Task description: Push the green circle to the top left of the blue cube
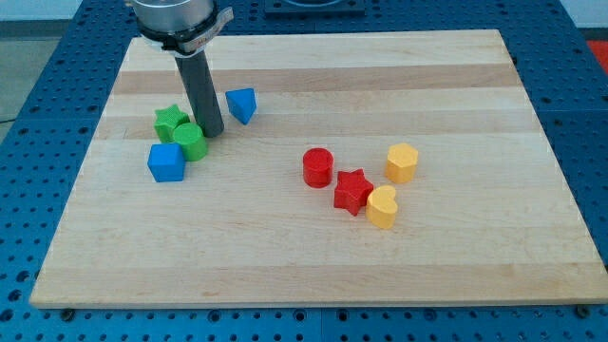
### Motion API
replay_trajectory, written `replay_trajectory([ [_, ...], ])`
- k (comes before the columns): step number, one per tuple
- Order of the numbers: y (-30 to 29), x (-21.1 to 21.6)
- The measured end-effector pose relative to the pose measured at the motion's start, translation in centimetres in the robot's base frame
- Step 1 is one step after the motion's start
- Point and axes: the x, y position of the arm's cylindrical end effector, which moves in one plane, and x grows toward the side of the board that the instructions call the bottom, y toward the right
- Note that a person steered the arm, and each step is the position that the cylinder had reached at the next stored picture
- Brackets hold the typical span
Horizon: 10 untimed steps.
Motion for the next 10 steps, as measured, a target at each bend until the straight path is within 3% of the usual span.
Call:
replay_trajectory([
  [2,-2.2,1.1],
  [4,3.3,2.2],
  [10,-6.1,2.7],
])
